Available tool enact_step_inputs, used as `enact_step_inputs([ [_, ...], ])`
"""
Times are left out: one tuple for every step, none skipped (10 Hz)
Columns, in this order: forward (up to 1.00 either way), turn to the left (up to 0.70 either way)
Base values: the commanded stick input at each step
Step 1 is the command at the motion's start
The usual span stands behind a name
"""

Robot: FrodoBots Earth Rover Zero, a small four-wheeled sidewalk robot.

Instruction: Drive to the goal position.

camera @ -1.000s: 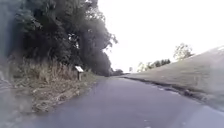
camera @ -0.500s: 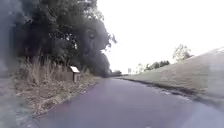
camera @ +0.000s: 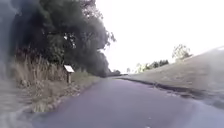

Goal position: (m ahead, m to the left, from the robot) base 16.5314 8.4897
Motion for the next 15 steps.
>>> enact_step_inputs([
  [1.00, 0.00],
  [1.00, 0.00],
  [1.00, 0.00],
  [1.00, 0.00],
  [1.00, 0.00],
  [1.00, 0.00],
  [1.00, 0.00],
  [1.00, 0.00],
  [1.00, 0.00],
  [1.00, 0.00],
  [1.00, 0.00],
  [1.00, 0.00],
  [1.00, 0.00],
  [1.00, 0.00],
  [1.00, 0.00],
])
